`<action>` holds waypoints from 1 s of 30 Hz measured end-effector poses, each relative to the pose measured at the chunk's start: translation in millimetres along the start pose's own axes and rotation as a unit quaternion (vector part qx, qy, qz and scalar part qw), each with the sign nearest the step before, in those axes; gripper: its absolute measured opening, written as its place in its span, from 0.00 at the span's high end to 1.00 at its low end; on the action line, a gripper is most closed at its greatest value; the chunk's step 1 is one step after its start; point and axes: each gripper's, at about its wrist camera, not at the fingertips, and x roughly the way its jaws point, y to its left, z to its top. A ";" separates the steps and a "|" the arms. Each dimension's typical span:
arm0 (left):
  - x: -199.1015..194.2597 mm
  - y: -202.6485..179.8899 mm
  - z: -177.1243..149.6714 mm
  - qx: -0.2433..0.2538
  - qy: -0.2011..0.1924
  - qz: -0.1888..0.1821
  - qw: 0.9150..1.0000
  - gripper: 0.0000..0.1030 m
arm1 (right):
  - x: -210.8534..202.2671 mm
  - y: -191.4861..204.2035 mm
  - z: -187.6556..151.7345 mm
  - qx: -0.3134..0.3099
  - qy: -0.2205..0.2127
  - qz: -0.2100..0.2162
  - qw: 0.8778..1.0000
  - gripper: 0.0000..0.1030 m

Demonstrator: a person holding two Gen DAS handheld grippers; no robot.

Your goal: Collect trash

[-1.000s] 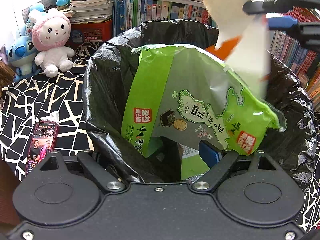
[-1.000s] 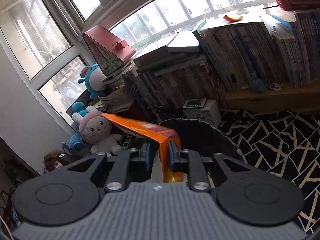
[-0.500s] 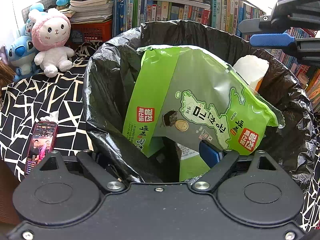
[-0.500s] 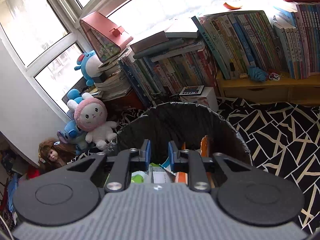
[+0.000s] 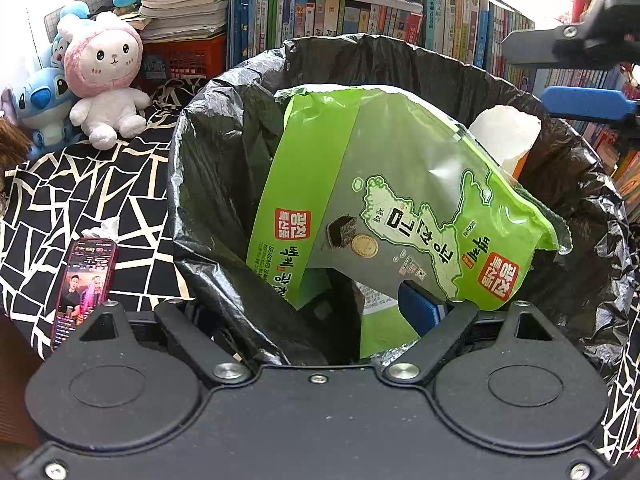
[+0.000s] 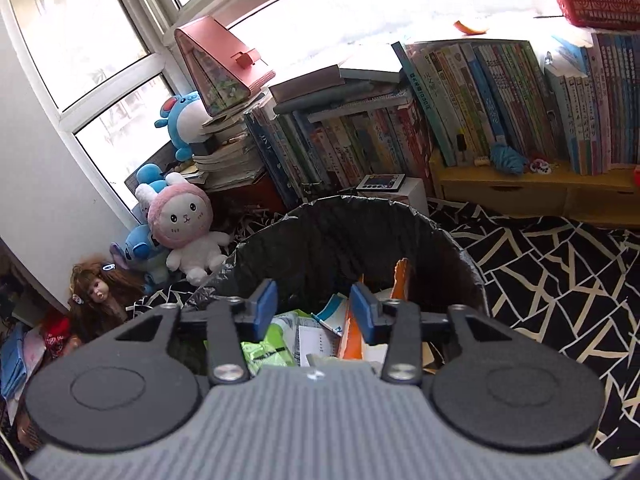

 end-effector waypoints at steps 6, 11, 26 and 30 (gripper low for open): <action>-3.8 -2.7 -0.8 0.009 0.004 0.010 1.000 0.15 | -20.5 3.0 -6.5 -0.014 -0.018 -0.020 1.000 0.26; -12.2 -5.5 -4.0 0.022 0.001 0.011 1.000 0.15 | -37.6 5.8 -14.3 -0.027 -0.031 -0.037 0.998 0.19; -59.5 4.2 -6.7 0.036 -0.015 0.008 0.999 0.15 | -82.0 3.8 -44.5 -0.018 -0.053 -0.081 0.995 0.00; -75.3 1.5 -6.0 0.059 -0.012 -0.002 0.998 0.15 | -96.6 -1.2 -52.5 -0.001 -0.067 -0.093 0.993 0.00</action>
